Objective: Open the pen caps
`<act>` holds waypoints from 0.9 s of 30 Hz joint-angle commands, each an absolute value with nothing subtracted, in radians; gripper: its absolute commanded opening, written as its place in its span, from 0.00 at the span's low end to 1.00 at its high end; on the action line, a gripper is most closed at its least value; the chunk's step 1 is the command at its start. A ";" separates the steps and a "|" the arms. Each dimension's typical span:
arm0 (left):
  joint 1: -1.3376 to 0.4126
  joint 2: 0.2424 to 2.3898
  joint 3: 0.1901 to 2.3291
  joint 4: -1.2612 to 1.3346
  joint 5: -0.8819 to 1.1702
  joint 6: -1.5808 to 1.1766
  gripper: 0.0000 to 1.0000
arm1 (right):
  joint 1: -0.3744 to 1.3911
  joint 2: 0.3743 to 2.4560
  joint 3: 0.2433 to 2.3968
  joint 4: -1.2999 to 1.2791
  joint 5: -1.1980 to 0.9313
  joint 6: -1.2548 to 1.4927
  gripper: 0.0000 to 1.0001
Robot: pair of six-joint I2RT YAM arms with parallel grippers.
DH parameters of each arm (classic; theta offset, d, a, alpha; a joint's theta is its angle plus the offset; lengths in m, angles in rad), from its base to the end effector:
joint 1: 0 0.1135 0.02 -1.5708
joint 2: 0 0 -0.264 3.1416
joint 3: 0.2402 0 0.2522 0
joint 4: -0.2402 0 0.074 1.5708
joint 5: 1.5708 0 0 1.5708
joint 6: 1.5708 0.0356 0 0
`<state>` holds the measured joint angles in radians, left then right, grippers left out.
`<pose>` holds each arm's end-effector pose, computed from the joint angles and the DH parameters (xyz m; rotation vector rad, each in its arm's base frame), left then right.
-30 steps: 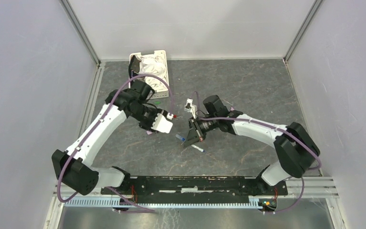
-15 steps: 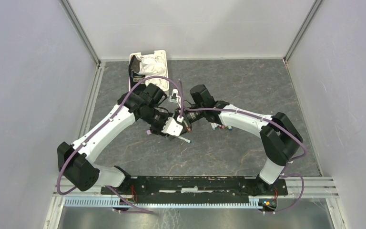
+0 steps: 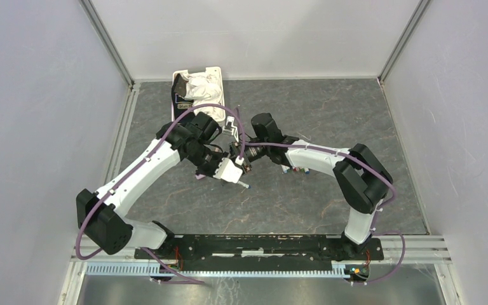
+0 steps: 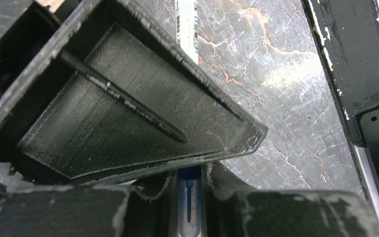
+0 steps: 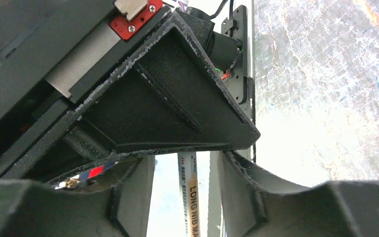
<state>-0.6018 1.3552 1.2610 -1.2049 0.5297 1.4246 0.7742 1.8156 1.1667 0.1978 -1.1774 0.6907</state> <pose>0.1886 -0.1513 0.3072 2.2917 1.3138 -0.5119 0.2589 0.2992 0.2312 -1.0092 2.1544 2.0093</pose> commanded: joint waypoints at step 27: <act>-0.195 1.469 1.455 -1.369 0.301 1.775 0.02 | 0.701 1.563 0.665 0.151 -1.056 0.530 0.00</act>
